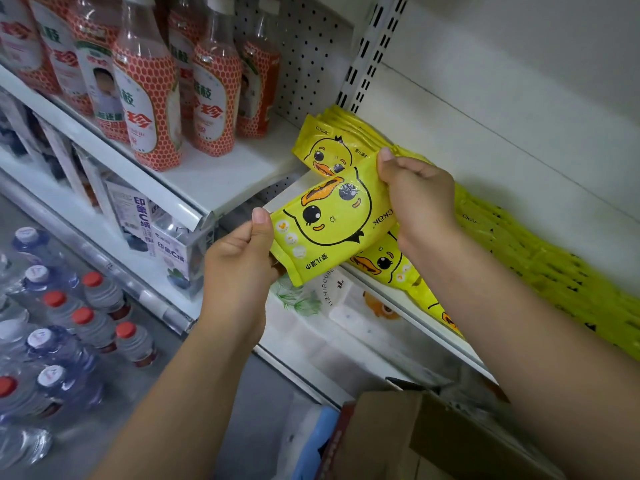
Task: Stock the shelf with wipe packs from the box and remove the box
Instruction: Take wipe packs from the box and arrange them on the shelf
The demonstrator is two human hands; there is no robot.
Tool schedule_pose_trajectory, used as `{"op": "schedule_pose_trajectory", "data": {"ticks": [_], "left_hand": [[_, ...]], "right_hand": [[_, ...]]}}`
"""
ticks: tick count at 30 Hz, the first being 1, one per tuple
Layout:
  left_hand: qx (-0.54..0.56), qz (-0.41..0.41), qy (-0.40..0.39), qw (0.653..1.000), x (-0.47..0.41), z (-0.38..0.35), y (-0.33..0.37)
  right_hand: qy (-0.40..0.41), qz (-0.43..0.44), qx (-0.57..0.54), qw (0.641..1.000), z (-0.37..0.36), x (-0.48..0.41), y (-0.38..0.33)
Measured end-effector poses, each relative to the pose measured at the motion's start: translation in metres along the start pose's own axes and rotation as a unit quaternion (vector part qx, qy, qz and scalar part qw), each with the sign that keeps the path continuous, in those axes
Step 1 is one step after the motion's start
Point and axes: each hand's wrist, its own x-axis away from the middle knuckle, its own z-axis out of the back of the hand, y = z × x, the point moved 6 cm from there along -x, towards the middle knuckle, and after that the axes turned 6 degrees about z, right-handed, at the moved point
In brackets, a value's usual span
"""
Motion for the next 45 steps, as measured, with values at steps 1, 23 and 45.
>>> {"op": "schedule_pose_trajectory", "data": {"ticks": [1,23,45], "left_hand": [[0.000,0.012,-0.004,1.000,0.001,0.002,-0.001],[0.067,0.073,-0.141,0.985,0.080,-0.013,-0.034],[-0.102,-0.046,0.035,0.993,0.047,0.007,-0.024]], "right_hand": [[-0.010,-0.001,0.004,1.000,0.000,0.001,0.000],[-0.328,-0.095,0.079,0.937,0.060,0.129,0.024],[-0.062,-0.020,0.016,0.998,0.075,0.082,0.019]]}}
